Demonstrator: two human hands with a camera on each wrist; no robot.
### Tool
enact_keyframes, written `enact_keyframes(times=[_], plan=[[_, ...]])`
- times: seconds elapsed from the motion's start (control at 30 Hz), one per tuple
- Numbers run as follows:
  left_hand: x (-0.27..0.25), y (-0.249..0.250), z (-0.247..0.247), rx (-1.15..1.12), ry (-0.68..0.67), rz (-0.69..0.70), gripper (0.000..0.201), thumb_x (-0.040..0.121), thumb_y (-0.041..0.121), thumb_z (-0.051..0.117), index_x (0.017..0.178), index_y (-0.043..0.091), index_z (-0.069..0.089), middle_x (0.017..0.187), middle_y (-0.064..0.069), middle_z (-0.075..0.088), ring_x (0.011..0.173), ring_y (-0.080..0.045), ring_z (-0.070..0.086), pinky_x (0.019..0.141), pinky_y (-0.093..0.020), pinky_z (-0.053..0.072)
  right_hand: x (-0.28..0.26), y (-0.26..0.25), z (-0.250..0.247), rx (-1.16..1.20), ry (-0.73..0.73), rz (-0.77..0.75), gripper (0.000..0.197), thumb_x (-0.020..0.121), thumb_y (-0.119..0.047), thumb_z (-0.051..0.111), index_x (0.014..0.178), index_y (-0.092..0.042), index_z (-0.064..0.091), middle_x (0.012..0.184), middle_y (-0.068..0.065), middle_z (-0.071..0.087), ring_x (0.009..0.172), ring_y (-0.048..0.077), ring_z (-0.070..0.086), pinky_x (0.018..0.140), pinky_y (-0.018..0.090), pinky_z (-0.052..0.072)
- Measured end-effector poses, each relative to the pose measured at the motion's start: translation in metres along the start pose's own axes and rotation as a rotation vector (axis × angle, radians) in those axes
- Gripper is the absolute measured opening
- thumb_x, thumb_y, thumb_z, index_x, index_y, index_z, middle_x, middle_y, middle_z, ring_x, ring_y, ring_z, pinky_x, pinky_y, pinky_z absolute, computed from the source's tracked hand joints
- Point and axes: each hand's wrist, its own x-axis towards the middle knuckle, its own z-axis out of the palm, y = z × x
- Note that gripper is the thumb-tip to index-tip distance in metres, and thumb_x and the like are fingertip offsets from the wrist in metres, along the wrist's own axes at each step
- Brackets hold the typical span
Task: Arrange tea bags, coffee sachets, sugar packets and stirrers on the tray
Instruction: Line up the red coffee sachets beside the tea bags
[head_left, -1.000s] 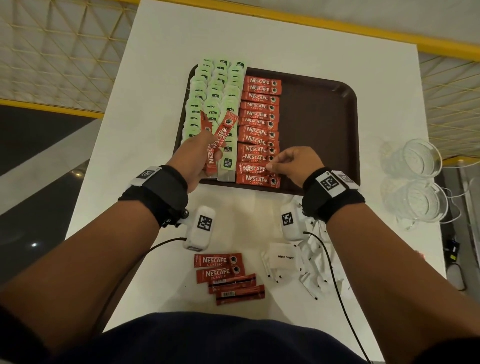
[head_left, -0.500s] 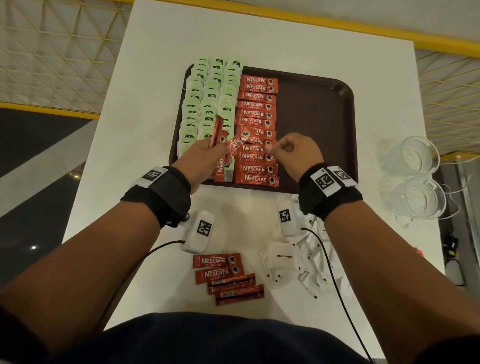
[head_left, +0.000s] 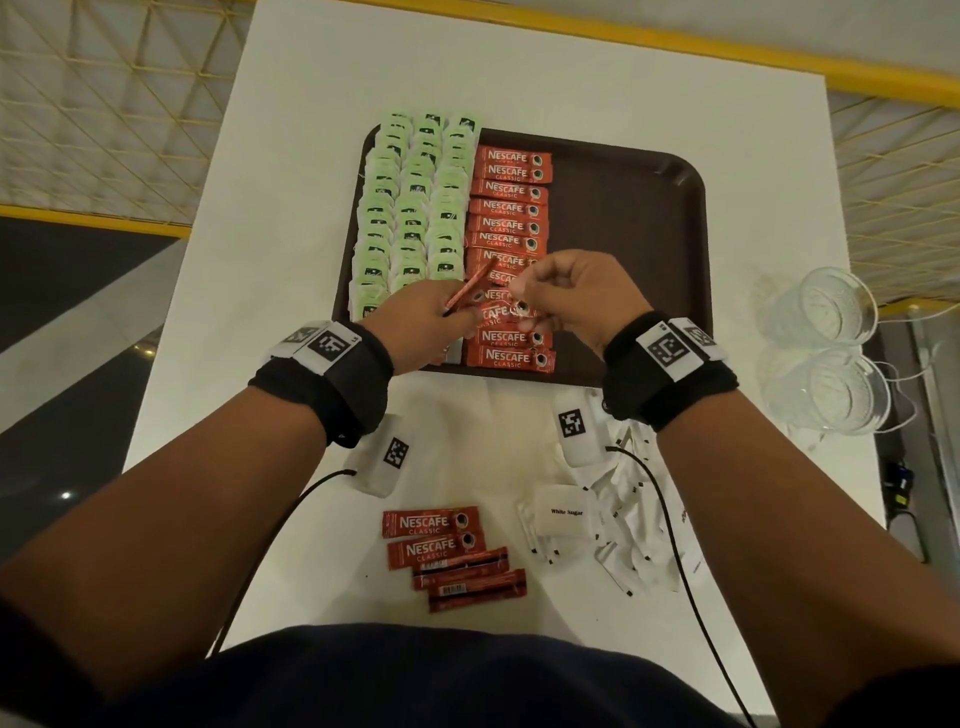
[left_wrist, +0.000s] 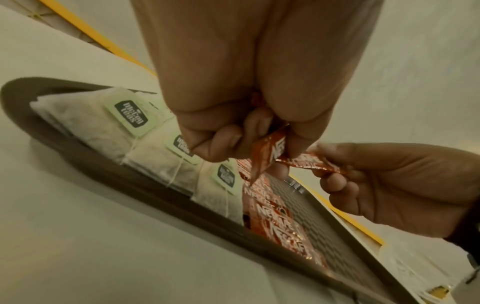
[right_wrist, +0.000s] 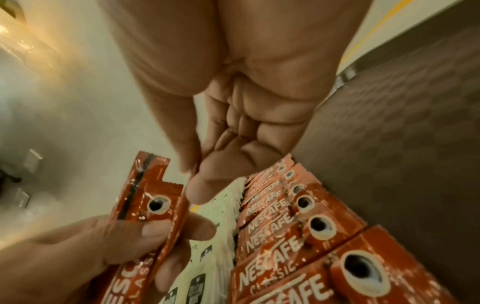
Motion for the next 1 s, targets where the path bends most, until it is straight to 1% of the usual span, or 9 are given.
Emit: enact_keyframes(times=[0.1, 0.17, 0.27, 0.37, 0.5, 0.57, 0.73, 0.9, 1.0], plan=[[0.000, -0.001, 0.001, -0.057, -0.020, -0.014, 0.035, 0.102, 0.038, 0.046, 0.118, 0.010, 0.061, 0.108, -0.005, 0.068, 0.098, -0.021, 0.065, 0.081, -0.039, 0.058, 0.001, 0.003, -0.003, -0.013, -0.007, 0.023, 0.017, 0.087, -0.008, 0.069, 0.101, 0.001, 0.065, 0.087, 0.014, 0.071, 0.071, 0.018, 0.072, 0.065, 0.025, 0.059], [-0.002, 0.000, -0.002, -0.214, 0.009, -0.038, 0.040, 0.101, 0.042, 0.046, 0.126, 0.014, 0.060, 0.112, 0.002, 0.066, 0.103, -0.015, 0.063, 0.078, -0.023, 0.056, 0.002, 0.005, -0.007, 0.044, -0.003, 0.048, 0.014, 0.087, -0.004, 0.068, 0.101, 0.000, 0.066, 0.094, 0.018, 0.071, 0.079, 0.022, 0.074, 0.069, 0.026, 0.061], [-0.003, 0.000, -0.010, -0.195, 0.114, 0.002, 0.043, 0.100, 0.042, 0.045, 0.120, 0.008, 0.064, 0.099, 0.002, 0.066, 0.088, -0.009, 0.060, 0.063, -0.003, 0.045, 0.005, 0.010, -0.013, 0.082, 0.016, 0.080, 0.012, 0.087, -0.001, 0.066, 0.099, -0.002, 0.066, 0.099, 0.020, 0.071, 0.088, 0.026, 0.073, 0.071, 0.028, 0.061], [0.000, -0.009, -0.013, -0.171, 0.199, -0.021, 0.042, 0.095, 0.046, 0.056, 0.106, 0.008, 0.070, 0.088, 0.000, 0.070, 0.072, -0.004, 0.061, 0.063, -0.013, 0.050, 0.010, 0.016, -0.015, -0.047, 0.068, 0.067, 0.008, 0.087, -0.006, 0.069, 0.095, -0.010, 0.067, 0.096, 0.014, 0.073, 0.089, 0.024, 0.073, 0.066, 0.023, 0.058], [0.004, -0.016, -0.012, -0.228, 0.263, -0.061, 0.040, 0.088, 0.046, 0.067, 0.087, 0.005, 0.065, 0.078, -0.007, 0.067, 0.070, -0.019, 0.063, 0.073, -0.040, 0.059, 0.019, 0.022, -0.014, -0.321, 0.125, 0.041, 0.010, 0.084, -0.014, 0.074, 0.091, -0.016, 0.067, 0.091, 0.005, 0.073, 0.084, 0.016, 0.069, 0.064, 0.020, 0.049], [0.003, -0.017, -0.012, -0.234, 0.298, -0.060, 0.030, 0.088, 0.044, 0.068, 0.085, 0.014, 0.061, 0.078, -0.001, 0.064, 0.069, -0.016, 0.062, 0.071, -0.036, 0.058, 0.024, 0.023, -0.014, -0.389, 0.129, 0.047, 0.013, 0.081, -0.016, 0.077, 0.091, -0.015, 0.068, 0.090, 0.005, 0.072, 0.085, 0.017, 0.069, 0.070, 0.024, 0.051], [0.005, -0.017, -0.012, -0.191, 0.301, -0.041, 0.035, 0.094, 0.046, 0.058, 0.095, 0.011, 0.059, 0.086, -0.007, 0.067, 0.077, -0.018, 0.068, 0.069, -0.031, 0.056, 0.034, 0.020, -0.016, -0.521, 0.096, 0.067, 0.020, 0.078, -0.020, 0.080, 0.093, -0.016, 0.067, 0.091, 0.001, 0.070, 0.089, 0.018, 0.067, 0.088, 0.037, 0.055], [0.008, -0.012, -0.009, -0.251, 0.247, -0.063, 0.029, 0.089, 0.040, 0.067, 0.087, 0.011, 0.062, 0.073, 0.005, 0.063, 0.057, 0.002, 0.059, 0.054, -0.012, 0.048, 0.033, 0.013, -0.012, -0.539, 0.187, -0.059, 0.019, 0.083, -0.036, 0.073, 0.093, -0.022, 0.064, 0.088, -0.004, 0.065, 0.081, 0.011, 0.061, 0.080, 0.031, 0.054], [0.010, -0.006, -0.006, -0.239, 0.190, -0.048, 0.027, 0.085, 0.036, 0.073, 0.082, 0.010, 0.064, 0.069, 0.006, 0.063, 0.053, 0.005, 0.059, 0.050, -0.008, 0.045, 0.025, -0.006, -0.001, -0.506, 0.068, -0.164, 0.020, 0.091, -0.038, 0.064, 0.098, -0.020, 0.068, 0.082, -0.008, 0.063, 0.074, 0.006, 0.060, 0.072, 0.024, 0.050]])
